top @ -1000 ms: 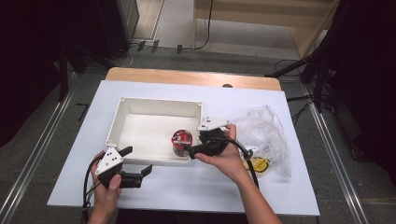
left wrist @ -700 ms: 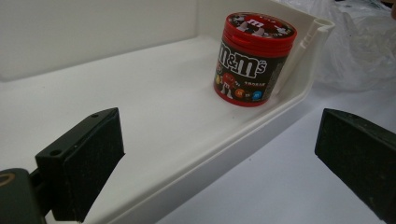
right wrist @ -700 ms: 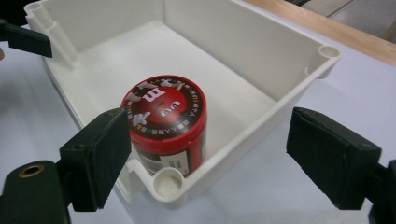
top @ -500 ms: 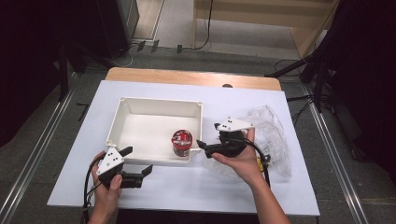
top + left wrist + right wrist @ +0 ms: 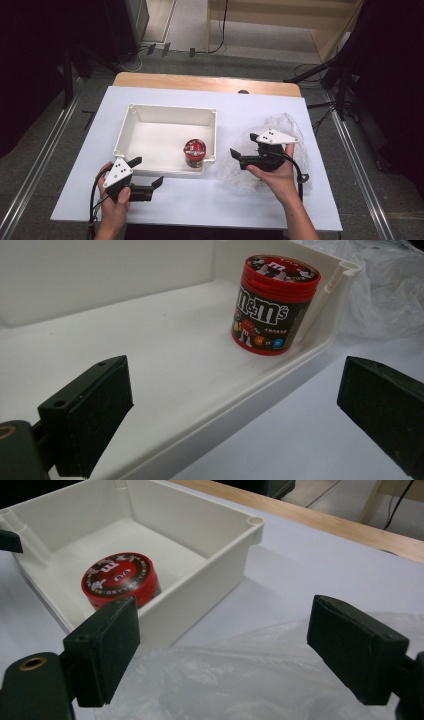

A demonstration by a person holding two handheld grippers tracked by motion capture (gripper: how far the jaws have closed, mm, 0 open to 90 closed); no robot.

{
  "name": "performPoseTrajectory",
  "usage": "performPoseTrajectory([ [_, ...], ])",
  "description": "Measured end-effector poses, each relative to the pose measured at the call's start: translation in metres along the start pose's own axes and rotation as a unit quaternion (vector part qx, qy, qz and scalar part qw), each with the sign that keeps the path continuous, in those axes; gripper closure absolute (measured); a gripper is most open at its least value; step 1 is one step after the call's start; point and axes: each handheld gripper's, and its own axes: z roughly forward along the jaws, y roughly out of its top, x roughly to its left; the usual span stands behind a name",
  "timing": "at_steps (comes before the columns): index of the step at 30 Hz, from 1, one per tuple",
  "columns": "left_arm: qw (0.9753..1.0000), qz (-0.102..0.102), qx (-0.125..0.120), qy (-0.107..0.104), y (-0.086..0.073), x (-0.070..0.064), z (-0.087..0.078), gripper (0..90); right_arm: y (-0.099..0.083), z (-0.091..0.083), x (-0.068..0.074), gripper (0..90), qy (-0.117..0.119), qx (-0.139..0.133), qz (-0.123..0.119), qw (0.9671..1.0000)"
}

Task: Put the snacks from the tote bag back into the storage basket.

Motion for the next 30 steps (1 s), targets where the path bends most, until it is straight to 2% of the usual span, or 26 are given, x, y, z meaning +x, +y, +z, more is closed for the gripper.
performPoseTrajectory([
  [30,1.0,-0.003,0.0,0.002,-0.001,0.001,-0.001,1.5,-0.042,-0.05,-0.046,14.0,-0.047,-0.008,0.046,0.9978],
])
